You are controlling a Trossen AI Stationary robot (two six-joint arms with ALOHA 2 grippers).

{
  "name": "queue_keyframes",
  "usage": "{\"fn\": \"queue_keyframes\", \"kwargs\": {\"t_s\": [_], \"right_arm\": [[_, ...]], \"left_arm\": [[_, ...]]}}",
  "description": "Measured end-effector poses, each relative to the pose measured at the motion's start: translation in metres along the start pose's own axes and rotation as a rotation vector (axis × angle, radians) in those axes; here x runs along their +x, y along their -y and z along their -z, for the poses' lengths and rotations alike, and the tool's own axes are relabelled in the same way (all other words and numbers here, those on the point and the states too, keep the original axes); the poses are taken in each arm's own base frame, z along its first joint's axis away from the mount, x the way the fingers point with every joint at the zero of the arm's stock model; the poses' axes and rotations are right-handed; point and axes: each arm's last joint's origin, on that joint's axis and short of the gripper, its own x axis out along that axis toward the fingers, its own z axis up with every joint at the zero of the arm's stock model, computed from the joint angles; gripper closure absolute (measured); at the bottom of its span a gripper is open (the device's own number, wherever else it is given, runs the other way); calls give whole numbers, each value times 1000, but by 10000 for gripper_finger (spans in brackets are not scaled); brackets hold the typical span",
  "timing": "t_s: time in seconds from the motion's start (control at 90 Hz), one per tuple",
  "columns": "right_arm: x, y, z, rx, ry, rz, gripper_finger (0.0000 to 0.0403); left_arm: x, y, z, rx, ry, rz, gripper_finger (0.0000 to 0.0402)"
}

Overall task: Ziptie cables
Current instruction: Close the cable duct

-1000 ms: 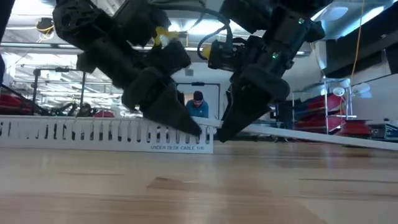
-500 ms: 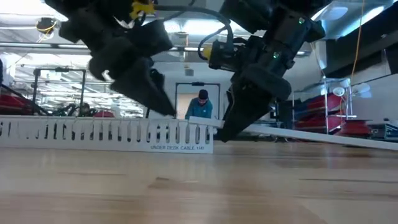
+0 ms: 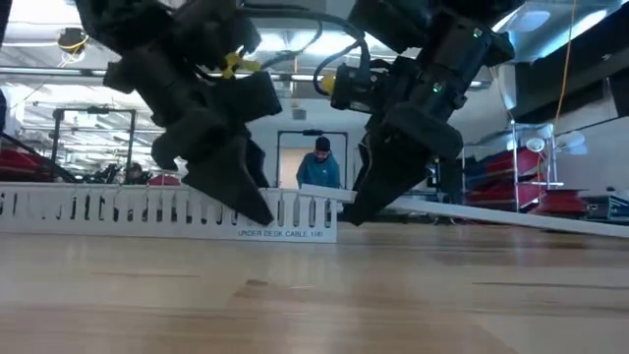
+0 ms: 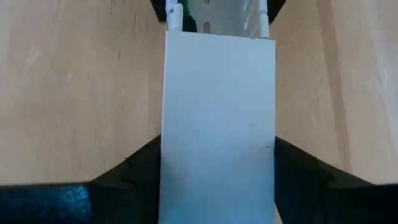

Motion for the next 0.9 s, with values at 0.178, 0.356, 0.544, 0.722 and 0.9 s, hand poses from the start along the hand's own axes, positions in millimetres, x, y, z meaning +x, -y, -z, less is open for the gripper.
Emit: {"fn": "queue_keyframes", "kwargs": {"t_s": [0.178, 0.356, 0.544, 0.722, 0.9], "right_arm": [[1, -1, -2, -1, 27, -5, 178], [1, -1, -3, -1, 27, -12, 178], [-2, -1, -8, 0, 22, -14, 178], [-2, -1, -9, 6, 24, -47, 178], [-2, 1, -10, 21, 25, -42, 178]], "left_arm": [[0, 0, -2, -4, 23, 1, 132], [5, 1, 0, -3, 25, 1, 172], [10, 2, 1, -2, 31, 16, 181], [10, 2, 1, -3, 28, 21, 182], [10, 2, 2, 8, 27, 23, 182]]}}
